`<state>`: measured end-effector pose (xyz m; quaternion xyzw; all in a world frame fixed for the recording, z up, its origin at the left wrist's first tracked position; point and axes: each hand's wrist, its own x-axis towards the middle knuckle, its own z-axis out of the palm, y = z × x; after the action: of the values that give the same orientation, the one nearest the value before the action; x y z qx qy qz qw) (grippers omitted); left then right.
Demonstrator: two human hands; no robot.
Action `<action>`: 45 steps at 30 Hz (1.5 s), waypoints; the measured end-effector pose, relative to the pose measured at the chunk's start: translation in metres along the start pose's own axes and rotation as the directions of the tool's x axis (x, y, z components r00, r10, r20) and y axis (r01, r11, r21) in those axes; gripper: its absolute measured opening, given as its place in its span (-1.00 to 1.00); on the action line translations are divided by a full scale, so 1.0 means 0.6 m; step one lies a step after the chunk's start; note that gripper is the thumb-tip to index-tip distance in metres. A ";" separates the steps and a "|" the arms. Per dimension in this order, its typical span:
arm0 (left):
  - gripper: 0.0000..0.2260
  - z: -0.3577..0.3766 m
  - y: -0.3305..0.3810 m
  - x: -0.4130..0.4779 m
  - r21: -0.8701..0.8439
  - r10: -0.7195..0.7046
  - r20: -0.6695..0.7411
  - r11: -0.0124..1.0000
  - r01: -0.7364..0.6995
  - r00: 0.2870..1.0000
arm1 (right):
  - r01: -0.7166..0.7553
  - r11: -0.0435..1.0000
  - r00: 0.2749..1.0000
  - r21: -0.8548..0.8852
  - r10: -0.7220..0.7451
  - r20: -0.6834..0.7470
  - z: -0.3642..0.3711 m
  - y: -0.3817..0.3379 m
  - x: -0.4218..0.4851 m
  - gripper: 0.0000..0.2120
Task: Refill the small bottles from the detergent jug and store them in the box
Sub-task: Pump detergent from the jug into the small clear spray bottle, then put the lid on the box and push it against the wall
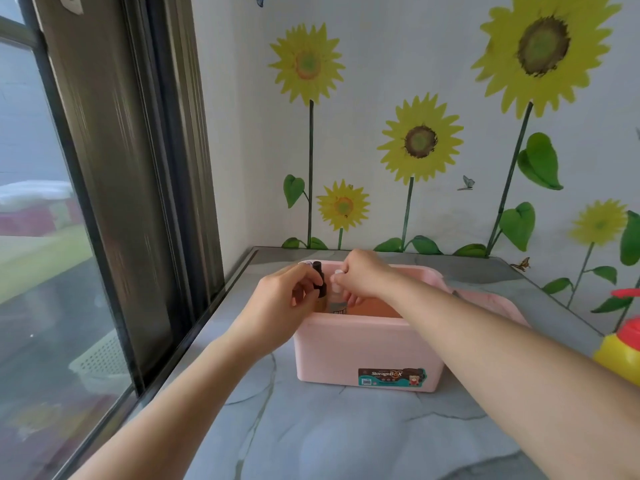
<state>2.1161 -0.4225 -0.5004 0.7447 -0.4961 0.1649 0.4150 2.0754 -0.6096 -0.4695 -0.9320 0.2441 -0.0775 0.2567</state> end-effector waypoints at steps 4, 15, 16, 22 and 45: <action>-0.85 -0.005 0.016 -0.005 0.018 -0.011 0.002 1.000 0.011 1.000 | 0.124 0.990 0.963 -0.060 -0.135 -0.235 -0.052 0.006 -0.049 -0.79; -0.89 0.023 0.124 -0.033 0.016 0.141 -0.038 0.990 -0.140 0.989 | -0.058 0.944 0.710 0.325 0.268 -0.651 -0.074 0.231 -0.207 -0.65; -0.87 0.029 0.138 -0.036 0.014 0.149 -0.037 0.989 -0.149 0.988 | -0.111 0.934 0.724 0.338 0.309 -0.616 -0.064 0.245 -0.216 -0.63; -0.84 0.058 0.179 -0.040 -0.014 0.152 0.024 0.988 -0.152 0.988 | -0.264 0.963 0.838 0.054 0.257 -0.481 -0.038 0.319 -0.258 -0.45; -0.85 0.044 0.206 0.025 -0.285 -0.146 -0.189 0.955 0.088 0.971 | 0.003 0.991 0.526 -0.134 -0.115 -0.843 -0.208 0.177 -0.248 -0.84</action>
<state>2.0102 -0.4722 -0.4501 0.6868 -0.4230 0.1464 0.5727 1.8685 -0.6706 -0.4205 -0.7976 0.3104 -0.5149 0.0486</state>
